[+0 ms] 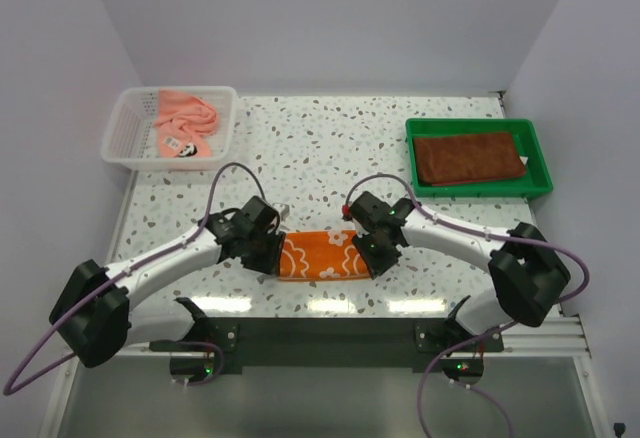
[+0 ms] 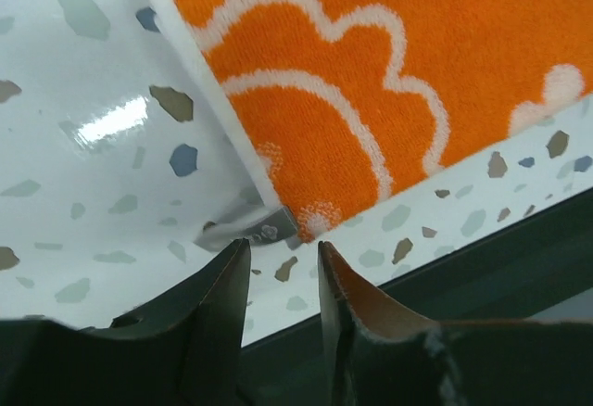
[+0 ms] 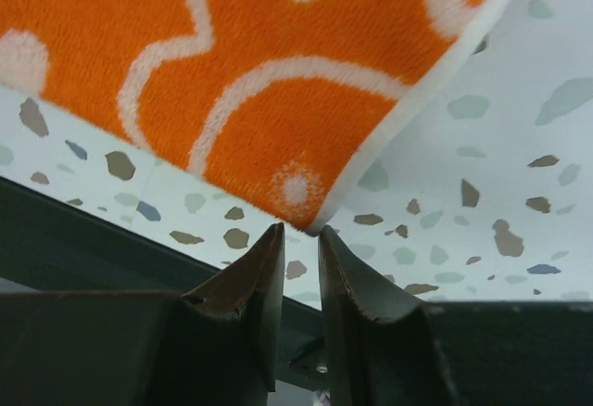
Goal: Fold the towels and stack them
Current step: Fold the towel
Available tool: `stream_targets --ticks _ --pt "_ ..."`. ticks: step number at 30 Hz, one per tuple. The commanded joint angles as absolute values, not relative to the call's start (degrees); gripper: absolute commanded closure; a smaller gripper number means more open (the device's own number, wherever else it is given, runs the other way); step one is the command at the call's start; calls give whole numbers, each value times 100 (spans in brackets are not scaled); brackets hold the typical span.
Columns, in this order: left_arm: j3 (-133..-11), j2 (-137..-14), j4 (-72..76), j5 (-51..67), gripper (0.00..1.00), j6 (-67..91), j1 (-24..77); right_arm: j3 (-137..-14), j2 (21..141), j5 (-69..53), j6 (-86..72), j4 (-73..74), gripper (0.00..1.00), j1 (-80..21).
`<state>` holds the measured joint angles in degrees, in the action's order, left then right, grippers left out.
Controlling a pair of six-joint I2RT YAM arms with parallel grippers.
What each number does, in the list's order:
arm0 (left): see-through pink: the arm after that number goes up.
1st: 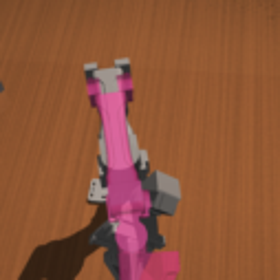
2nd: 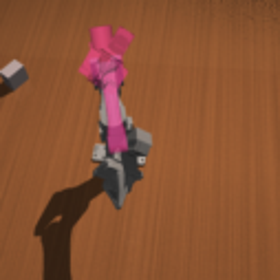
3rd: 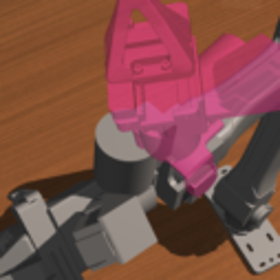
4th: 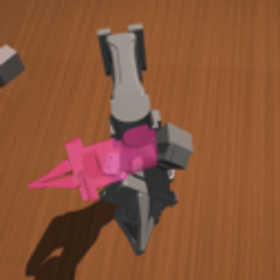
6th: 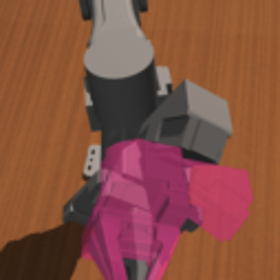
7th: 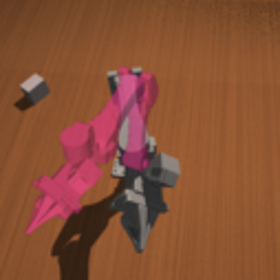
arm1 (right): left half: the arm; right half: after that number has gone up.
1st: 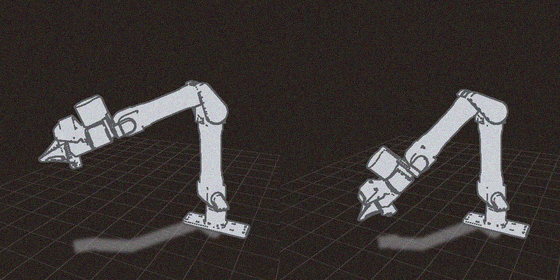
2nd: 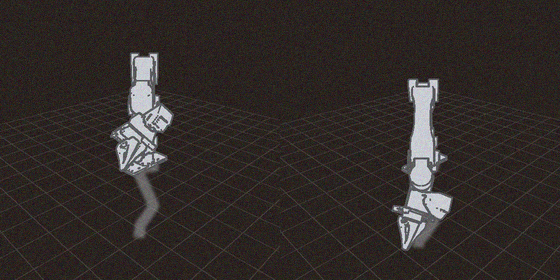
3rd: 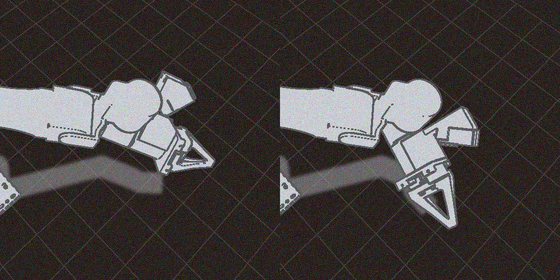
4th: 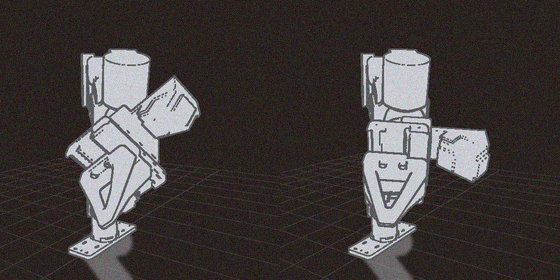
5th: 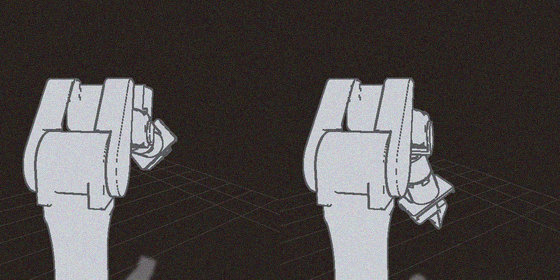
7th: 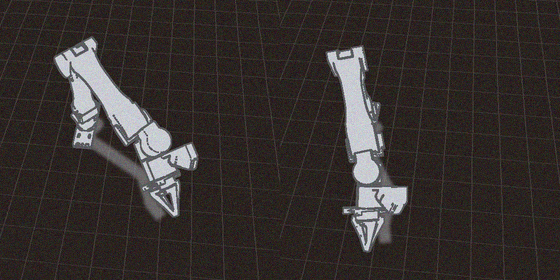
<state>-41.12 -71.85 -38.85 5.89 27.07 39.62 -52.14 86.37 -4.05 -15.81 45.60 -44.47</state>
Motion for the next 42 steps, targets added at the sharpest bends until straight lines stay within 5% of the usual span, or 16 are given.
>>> stream_targets --ticks 1,10,19,31,42 --pt "-3816 -6533 -3701 817 59 3390 4104 -5011 8210 -483 -1986 4553 74 -4841" --pt "-4104 -5458 -3780 396 54 4236 4140 -4974 7182 165 -2671 4650 71 -5256" --pt "-4790 -6670 -2981 26 68 4096 4403 -5362 7286 984 -3348 3780 74 -5265" --pt "-3384 -7471 -2153 -44 83 4596 4895 -4017 7734 501 -3858 2364 75 -5256" --pt "-3058 -7093 -2303 -149 81 4808 4904 -3796 7366 676 -3990 2715 75 -5256"
